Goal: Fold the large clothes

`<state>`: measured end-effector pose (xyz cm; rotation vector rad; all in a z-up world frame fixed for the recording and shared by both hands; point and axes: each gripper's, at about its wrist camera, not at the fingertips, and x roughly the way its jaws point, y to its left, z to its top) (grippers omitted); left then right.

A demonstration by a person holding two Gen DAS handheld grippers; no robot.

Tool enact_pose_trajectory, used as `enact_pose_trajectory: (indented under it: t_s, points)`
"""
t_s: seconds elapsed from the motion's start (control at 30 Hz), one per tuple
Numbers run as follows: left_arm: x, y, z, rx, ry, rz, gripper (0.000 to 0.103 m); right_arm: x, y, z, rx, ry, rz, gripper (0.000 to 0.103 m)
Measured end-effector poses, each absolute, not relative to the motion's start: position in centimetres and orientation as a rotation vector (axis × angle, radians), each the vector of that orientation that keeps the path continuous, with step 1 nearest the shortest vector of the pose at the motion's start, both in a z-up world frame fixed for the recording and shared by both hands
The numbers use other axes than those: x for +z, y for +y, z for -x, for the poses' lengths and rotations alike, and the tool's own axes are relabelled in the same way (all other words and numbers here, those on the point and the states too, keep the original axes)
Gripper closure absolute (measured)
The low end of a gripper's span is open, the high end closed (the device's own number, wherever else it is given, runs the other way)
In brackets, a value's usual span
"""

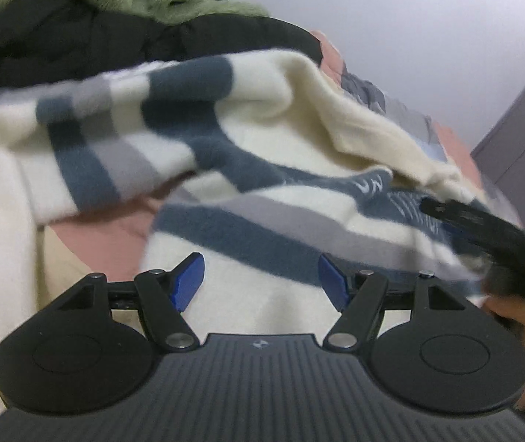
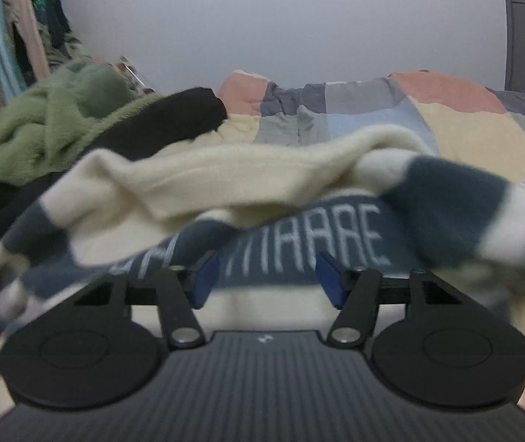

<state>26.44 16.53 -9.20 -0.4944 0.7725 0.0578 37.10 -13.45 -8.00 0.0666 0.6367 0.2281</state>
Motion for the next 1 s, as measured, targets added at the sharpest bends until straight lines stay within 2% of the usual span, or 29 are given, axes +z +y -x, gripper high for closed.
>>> enact_pose_trajectory:
  t_s: [0.03, 0.23, 0.37, 0.5, 0.73, 0.87, 0.93, 1.0]
  points:
    - [-9.4, 16.9, -26.6, 0.053, 0.771, 0.511, 0.03, -8.4, -12.6, -38.3, 0.218, 0.646, -0.045, 0.055]
    - [-9.8, 17.2, -27.7, 0.029, 0.713, 0.492, 0.03, -11.2, -8.4, -44.2, 0.198, 0.677, 0.098, 0.059]
    - [-10.3, 18.0, -28.5, 0.008, 0.675, 0.548, 0.03, -11.3, -8.1, -48.2, 0.171, 0.609, 0.094, 0.06]
    - [-10.8, 18.9, -29.2, -0.013, 0.652, 0.609, 0.03, -9.1, -8.5, -51.3, 0.122, 0.509, 0.019, 0.066]
    - [-11.7, 19.5, -30.5, -0.014, 0.648, 0.638, 0.03, -6.1, -7.9, -55.1, 0.092, 0.522, -0.002, 0.064]
    - [-11.3, 18.9, -30.4, -0.008, 0.64, 0.595, 0.03, -5.6, -8.3, -53.4, 0.143, 0.535, -0.015, 0.063]
    - [-11.2, 18.6, -30.2, -0.006, 0.64, 0.582, 0.03, -5.6, -8.5, -52.4, 0.18, 0.543, -0.011, 0.058]
    - [-11.0, 18.3, -30.0, -0.008, 0.637, 0.569, 0.03, -5.4, -9.0, -50.5, 0.218, 0.547, -0.005, 0.057]
